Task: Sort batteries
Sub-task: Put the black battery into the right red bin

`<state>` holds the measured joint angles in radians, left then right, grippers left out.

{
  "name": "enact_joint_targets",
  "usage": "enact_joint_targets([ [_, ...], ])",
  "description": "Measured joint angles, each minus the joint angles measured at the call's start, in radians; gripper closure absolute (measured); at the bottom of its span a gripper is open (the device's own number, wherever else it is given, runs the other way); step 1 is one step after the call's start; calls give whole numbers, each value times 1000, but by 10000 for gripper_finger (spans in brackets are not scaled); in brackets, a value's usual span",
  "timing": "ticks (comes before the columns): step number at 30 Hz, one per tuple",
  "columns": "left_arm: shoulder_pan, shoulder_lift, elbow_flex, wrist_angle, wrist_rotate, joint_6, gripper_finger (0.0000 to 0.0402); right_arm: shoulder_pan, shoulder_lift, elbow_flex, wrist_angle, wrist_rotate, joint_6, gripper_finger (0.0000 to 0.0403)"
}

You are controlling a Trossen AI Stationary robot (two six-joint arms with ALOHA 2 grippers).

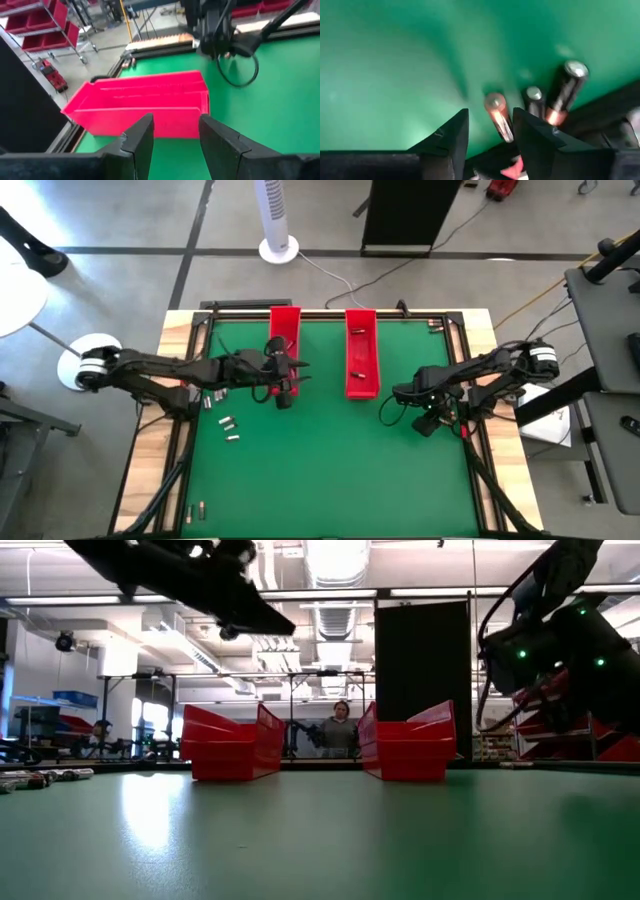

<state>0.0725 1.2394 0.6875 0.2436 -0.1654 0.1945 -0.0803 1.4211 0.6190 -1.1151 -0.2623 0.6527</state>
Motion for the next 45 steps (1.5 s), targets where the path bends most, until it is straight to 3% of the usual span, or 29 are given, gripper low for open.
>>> enact_joint_targets([
  [16, -10, -138, -56, -30, 0, -24, 265, 27, 101, -5, 71, -41, -37, 353],
  [20, -13, -145, -62, -39, 0, -22, 265, 55, 94, -7, 47, -64, -35, 351],
  [28, -15, -146, -62, -38, 0, -23, 265, 85, 94, -10, 38, -50, -36, 293],
  [33, -20, -148, -62, -35, 0, -27, 265, 85, 94, -11, 29, -60, -53, 278],
  [45, -26, -156, -62, -27, 0, -27, 265, 85, 93, -30, 46, -74, -47, 354],
])
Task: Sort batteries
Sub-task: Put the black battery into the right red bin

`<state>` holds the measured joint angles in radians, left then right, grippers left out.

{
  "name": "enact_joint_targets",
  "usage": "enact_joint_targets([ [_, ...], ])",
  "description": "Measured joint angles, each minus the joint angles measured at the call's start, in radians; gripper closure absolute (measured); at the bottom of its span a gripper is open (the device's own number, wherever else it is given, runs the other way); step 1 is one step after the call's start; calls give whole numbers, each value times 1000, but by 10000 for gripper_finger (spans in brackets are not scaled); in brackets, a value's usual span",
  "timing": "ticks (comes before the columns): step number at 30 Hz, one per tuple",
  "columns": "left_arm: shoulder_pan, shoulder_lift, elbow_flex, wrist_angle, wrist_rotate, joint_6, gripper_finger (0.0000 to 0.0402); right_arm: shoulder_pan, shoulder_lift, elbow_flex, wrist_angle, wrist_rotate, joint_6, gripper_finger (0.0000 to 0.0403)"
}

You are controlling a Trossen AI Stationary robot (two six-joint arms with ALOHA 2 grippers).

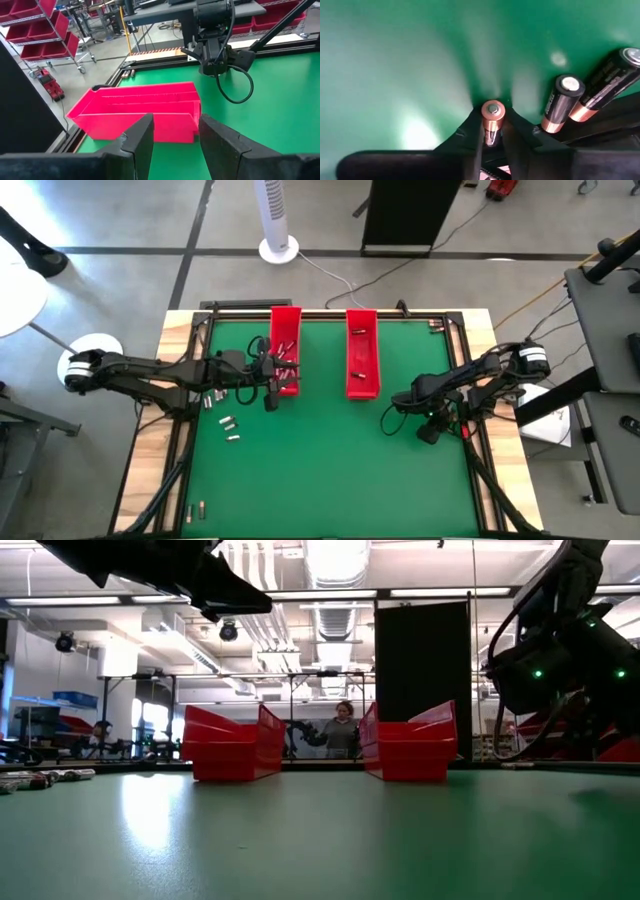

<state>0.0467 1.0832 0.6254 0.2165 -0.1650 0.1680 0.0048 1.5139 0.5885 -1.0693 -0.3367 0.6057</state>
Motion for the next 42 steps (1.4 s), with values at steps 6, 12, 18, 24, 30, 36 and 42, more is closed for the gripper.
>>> enact_joint_targets([
  [6, 0, 1, 0, -68, 0, 12, 265, 1, -30, 121, -42, -3, -28, 370],
  [12, 0, -10, 0, -75, 0, 34, 265, 0, -114, 359, -109, 32, -26, 383],
  [18, 0, -46, 0, -160, -10, 42, 265, 0, -192, 610, -34, 237, -71, 393],
  [24, 0, -89, 0, -233, -62, 60, 265, -19, -189, 654, 269, 500, -293, 392],
  [30, 0, -122, 0, -270, -61, 35, 265, -59, -97, 650, 234, 774, -316, 385],
  [36, 0, -151, 0, -353, -77, 8, 265, -67, -59, 649, 193, 770, -302, 338],
  [42, 0, -170, 0, -445, -113, -47, 265, -22, -57, 664, 402, 625, -381, 277],
])
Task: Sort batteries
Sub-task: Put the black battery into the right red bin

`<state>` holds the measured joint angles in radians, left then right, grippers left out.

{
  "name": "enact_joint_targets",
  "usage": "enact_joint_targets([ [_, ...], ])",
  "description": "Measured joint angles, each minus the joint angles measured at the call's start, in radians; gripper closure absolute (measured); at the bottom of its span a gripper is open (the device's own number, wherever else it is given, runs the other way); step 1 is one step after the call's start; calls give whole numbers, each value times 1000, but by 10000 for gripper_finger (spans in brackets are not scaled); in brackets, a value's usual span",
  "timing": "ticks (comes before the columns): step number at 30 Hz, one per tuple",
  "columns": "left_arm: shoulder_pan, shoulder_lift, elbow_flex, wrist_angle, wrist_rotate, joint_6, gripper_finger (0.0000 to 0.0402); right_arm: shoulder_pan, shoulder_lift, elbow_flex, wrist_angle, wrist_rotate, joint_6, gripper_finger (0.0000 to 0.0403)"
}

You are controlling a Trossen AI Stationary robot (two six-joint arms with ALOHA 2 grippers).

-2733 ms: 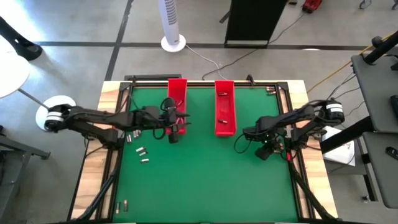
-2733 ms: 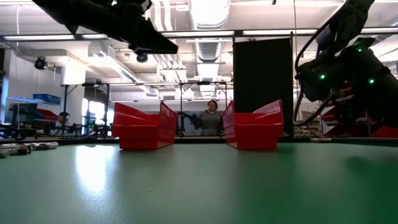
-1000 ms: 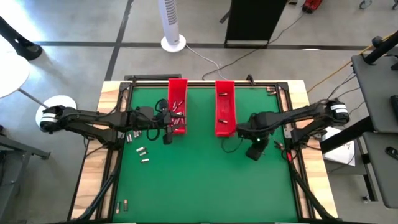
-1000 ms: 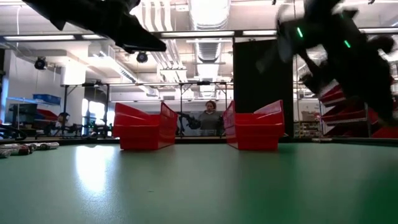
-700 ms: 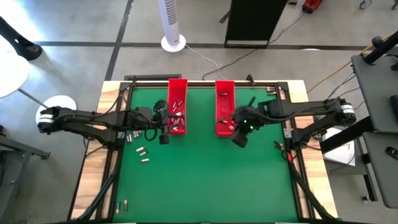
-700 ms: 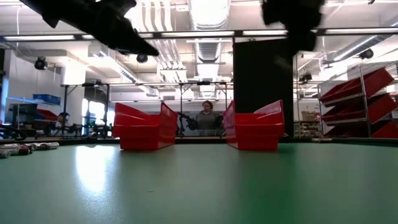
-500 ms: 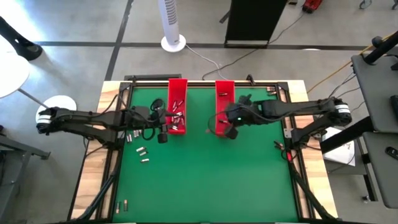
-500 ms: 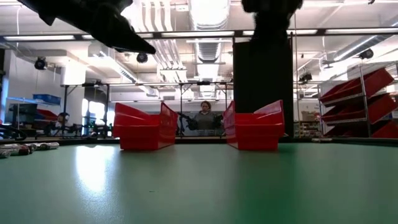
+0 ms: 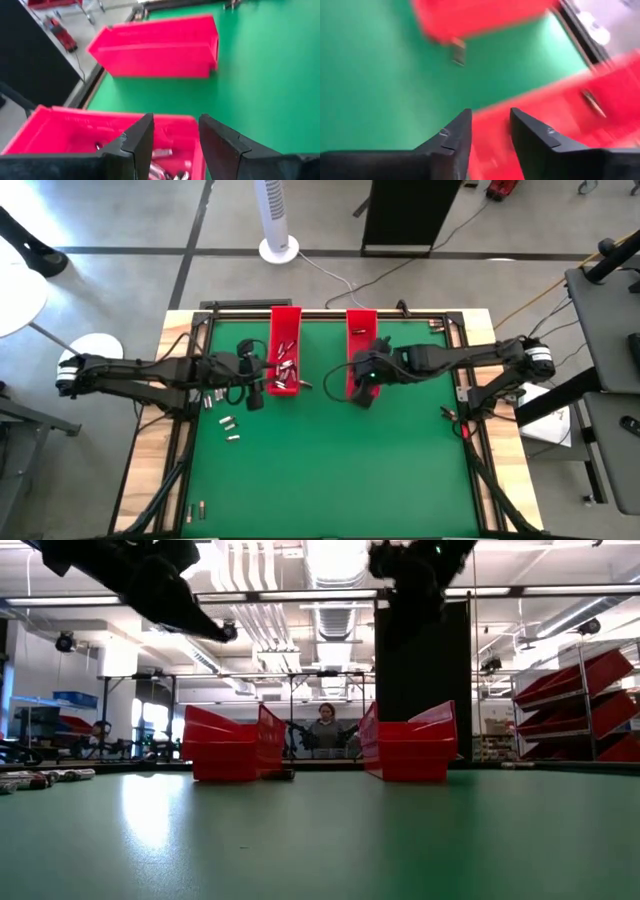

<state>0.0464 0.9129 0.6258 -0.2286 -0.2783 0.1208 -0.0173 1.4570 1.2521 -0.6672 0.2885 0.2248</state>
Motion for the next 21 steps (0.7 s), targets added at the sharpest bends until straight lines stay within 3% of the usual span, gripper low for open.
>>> enact_joint_targets([
  [4, 0, 11, 0, -7, 0, -1, 265, 32, 20, -21, 199, -28, -62, 251],
  [9, 0, 14, 9, 26, 0, -4, 265, 31, 147, -31, 358, -26, -48, 238],
  [12, 0, 11, 15, 28, 0, -19, 265, 25, 250, 58, 312, -27, -68, 230],
  [21, 0, 11, 13, 18, 0, -19, 265, -31, 518, 497, -42, -28, -188, 191],
])
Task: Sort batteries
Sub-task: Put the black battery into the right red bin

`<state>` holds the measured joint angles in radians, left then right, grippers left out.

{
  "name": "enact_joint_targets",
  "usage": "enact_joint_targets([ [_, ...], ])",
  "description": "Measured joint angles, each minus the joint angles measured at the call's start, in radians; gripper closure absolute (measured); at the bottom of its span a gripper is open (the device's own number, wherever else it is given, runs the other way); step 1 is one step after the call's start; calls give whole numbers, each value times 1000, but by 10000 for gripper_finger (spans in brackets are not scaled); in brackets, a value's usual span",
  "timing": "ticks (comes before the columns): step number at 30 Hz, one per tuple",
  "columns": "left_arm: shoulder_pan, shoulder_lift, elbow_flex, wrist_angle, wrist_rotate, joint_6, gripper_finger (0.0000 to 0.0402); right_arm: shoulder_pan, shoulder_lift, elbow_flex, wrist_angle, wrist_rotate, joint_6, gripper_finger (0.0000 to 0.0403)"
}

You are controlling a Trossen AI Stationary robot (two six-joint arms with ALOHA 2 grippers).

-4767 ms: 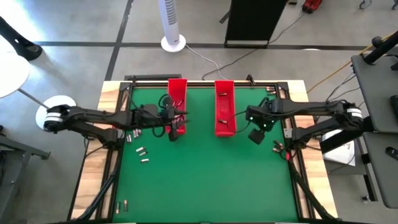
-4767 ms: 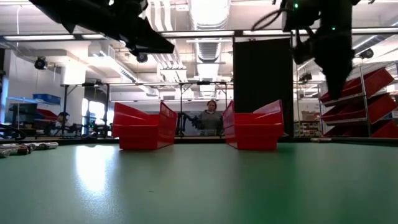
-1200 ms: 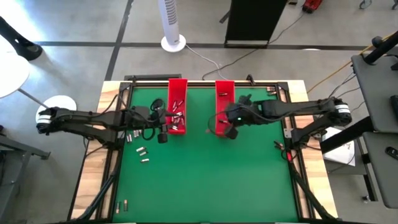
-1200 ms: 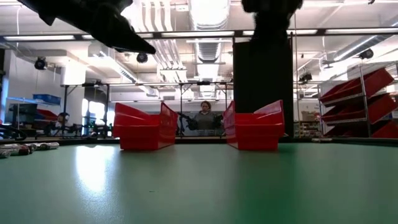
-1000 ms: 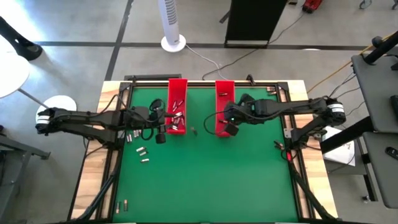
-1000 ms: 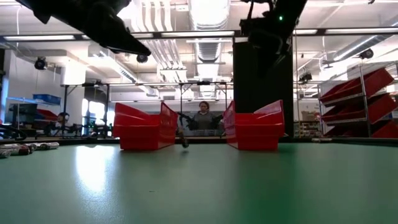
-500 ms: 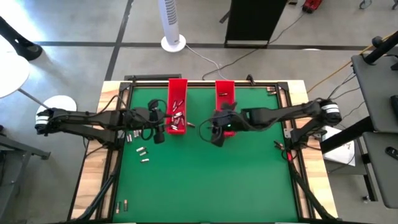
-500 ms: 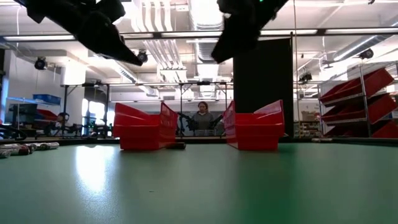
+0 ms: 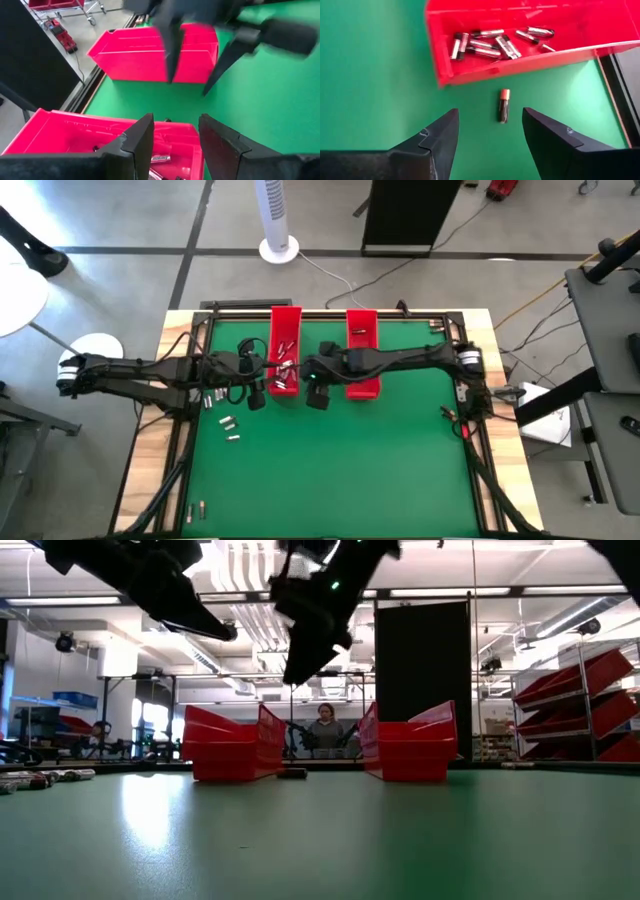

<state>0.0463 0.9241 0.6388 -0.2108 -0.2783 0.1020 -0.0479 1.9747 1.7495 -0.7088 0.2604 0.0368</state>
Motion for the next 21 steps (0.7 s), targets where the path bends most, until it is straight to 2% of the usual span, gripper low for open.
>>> enact_joint_targets([
  [9, 0, -11, 0, -81, -1, -30, 265, -97, 200, 171, -50, -37, 7, 181],
  [13, 0, -11, 0, -112, 0, -54, 265, -133, 278, 256, -137, -105, 15, 193],
  [21, 0, -11, -3, -119, 0, -68, 265, -183, 351, 305, -219, -107, -91, 218],
])
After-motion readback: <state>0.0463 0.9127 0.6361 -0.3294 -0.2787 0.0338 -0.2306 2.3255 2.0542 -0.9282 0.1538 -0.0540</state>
